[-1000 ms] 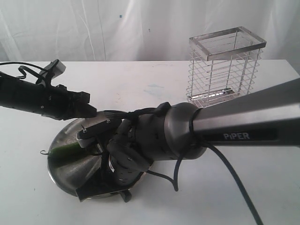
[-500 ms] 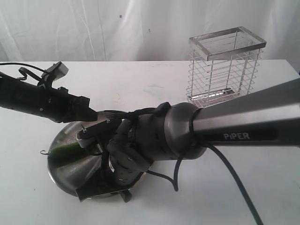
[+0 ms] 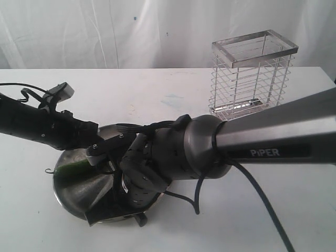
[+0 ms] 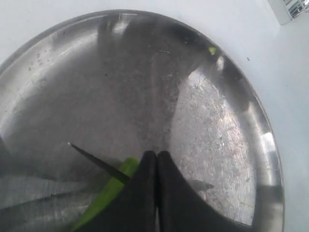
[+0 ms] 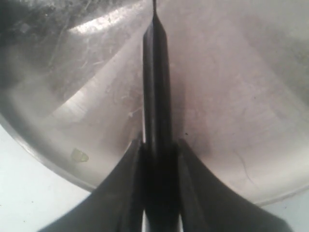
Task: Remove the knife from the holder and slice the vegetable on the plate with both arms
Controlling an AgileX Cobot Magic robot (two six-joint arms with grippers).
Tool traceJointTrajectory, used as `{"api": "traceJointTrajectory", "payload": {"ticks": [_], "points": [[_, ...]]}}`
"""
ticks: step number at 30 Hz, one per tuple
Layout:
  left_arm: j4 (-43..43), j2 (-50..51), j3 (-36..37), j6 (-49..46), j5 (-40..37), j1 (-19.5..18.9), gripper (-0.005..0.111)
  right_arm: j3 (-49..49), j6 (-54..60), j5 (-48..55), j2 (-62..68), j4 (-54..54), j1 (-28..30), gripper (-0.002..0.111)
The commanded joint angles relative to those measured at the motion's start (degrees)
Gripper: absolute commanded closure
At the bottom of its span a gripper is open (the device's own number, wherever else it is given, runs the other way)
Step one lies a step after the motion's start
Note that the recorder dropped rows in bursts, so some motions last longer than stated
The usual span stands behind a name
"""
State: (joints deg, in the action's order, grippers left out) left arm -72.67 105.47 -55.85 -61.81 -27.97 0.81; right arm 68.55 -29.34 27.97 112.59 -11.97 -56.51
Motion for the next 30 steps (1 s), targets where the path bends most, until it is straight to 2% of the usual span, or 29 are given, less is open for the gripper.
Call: {"api": "traceJointTrajectory", "payload": {"ticks": [1,7,12,17,30], "points": [[-1.9,-2.2,0.5,-1.2,-0.5,-0.1,0.107,0.1,0.4,0.0,0.0,-0.1,0.1,0.108],[-1.9,-3.1,0.5,-2.6,-0.5,-0.1,0.107,0.1,0.4,-0.2,0.0,-0.1,0.1,0.108],[-2.6,2.0,1.4,-4.3,4.6,-0.1,0.107,0.1,0.4,0.0,0.0,0.2,0.1,0.108],[-2.0,4.6,1.4,-4.6,4.3,-0.1,0.107,0.1,0.4,0.1,0.0,0.2,0.1,0.108],[-2.8,-4.3,-0.8,-4.2,3.0,-0.1,0.107,0.3,0.4,0.2,0.0,0.8,0.1,0.108]]}}
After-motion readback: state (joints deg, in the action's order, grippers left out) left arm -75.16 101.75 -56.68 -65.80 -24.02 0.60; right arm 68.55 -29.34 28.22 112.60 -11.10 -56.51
